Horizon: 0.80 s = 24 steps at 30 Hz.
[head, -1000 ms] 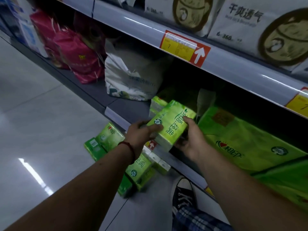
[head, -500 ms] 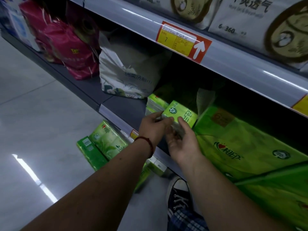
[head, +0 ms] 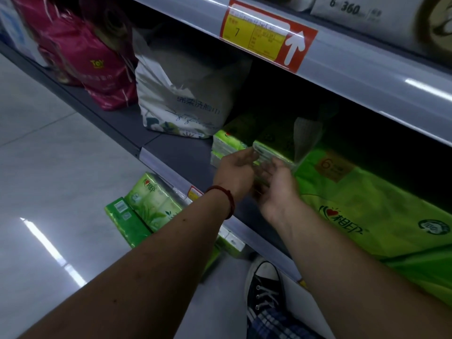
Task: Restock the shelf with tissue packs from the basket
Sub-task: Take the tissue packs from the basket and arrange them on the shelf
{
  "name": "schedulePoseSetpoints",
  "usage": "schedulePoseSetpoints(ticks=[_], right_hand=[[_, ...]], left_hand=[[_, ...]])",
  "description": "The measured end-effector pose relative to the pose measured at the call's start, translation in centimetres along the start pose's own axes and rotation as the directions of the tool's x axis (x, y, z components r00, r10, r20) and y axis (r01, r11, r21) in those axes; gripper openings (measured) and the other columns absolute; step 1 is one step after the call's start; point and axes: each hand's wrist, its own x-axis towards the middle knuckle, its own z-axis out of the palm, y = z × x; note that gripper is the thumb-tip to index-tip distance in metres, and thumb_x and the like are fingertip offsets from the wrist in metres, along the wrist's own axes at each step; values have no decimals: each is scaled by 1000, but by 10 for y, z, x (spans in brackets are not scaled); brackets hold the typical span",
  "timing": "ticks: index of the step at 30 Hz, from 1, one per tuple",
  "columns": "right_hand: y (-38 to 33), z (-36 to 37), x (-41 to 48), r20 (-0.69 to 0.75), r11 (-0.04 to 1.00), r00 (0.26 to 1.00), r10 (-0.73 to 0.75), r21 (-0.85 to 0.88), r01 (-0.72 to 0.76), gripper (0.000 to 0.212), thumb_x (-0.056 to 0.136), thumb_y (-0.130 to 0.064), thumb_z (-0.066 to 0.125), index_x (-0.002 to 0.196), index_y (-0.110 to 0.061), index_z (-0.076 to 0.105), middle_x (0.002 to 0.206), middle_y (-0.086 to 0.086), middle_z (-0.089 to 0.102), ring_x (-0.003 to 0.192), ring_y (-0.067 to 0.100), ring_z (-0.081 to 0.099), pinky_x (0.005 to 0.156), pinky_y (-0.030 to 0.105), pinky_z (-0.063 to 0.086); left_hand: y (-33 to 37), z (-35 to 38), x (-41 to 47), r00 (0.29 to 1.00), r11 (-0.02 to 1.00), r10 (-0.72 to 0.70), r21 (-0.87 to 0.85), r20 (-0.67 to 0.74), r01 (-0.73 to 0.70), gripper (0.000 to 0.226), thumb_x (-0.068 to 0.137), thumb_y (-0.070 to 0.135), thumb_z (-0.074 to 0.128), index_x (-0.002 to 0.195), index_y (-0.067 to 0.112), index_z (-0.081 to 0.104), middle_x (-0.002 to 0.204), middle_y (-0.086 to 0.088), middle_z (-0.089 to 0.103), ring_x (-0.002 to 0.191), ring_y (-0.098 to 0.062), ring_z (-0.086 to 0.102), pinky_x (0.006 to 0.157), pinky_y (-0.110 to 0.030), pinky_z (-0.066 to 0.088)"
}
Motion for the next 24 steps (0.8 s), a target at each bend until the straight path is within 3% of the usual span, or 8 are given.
schedulePoseSetpoints(ticks=[3, 6, 9, 12, 17, 19, 21, 24], right_hand=[[6, -3, 2, -8, 997, 1000, -30, -65, 29, 21, 106, -14, 45, 114, -12, 64, 98, 8, 67, 76, 22, 64, 59, 32, 51], [9, -7, -1, -27, 980, 994, -102, -175, 96, 29, 107, -7, 38, 125, -15, 59, 103, 12, 63, 68, 24, 61, 53, 31, 50], [17, -12, -6, 18, 935, 986, -164, -316, 161, 27, 106, -6, 41, 113, -26, 57, 102, 14, 64, 68, 26, 59, 54, 34, 49], [31, -11, -13, 78, 861, 983, -165, -475, 182, 21, 103, -8, 52, 102, -28, 59, 106, 14, 68, 69, 26, 62, 59, 36, 54], [81, 1, -30, 251, 650, 962, -105, -715, 257, 19, 97, -11, 64, 113, -20, 62, 92, 3, 68, 78, 23, 65, 76, 44, 58], [110, 2, -34, 342, 533, 939, -47, -786, 313, 20, 91, -14, 70, 109, -23, 65, 90, -2, 67, 81, 21, 65, 73, 34, 54], [138, 2, -36, 407, 361, 913, 36, -857, 368, 25, 90, -19, 73, 113, -24, 66, 98, -6, 67, 80, 13, 65, 68, 19, 51], [171, 5, -37, 442, 198, 890, 113, -888, 416, 38, 91, -23, 73, 127, -19, 63, 122, -1, 67, 102, 17, 66, 88, 26, 53]], left_hand=[[0, -11, 1, 998, 999, 20, 46, 58, -22, 62, 94, -22, 35, 146, 7, 53, 145, -9, 61, 140, -23, 49, 117, -45, 42], [0, -27, -7, 996, 996, 32, 80, 86, -39, 60, 95, -24, 32, 144, 2, 53, 141, -15, 61, 131, -22, 53, 107, -38, 46], [-11, -53, -17, 999, 995, 26, 98, -43, -22, 50, 95, -22, 36, 133, 0, 61, 127, -18, 69, 125, -30, 62, 93, -31, 48], [-36, -91, -28, 970, 985, 18, 170, -243, 24, 43, 94, -14, 44, 116, 14, 69, 119, -11, 74, 109, -35, 68, 84, -44, 55], [-82, -148, -65, 851, 969, -32, 193, -525, 155, 30, 93, 1, 55, 111, 18, 71, 118, -12, 73, 108, -32, 68, 94, -43, 56], [-103, -167, -79, 801, 938, -57, 243, -596, 247, 32, 89, 8, 62, 119, 16, 70, 123, -11, 70, 111, -34, 66, 98, -45, 55], [-123, -183, -89, 784, 892, -87, 302, -615, 336, 40, 88, 15, 68, 128, 14, 65, 131, -17, 61, 114, -37, 63, 100, -47, 54], [-148, -198, -91, 773, 851, -227, 266, -593, 453, 63, 88, 24, 76, 143, 10, 48, 140, -21, 49, 120, -40, 59, 98, -41, 52]])
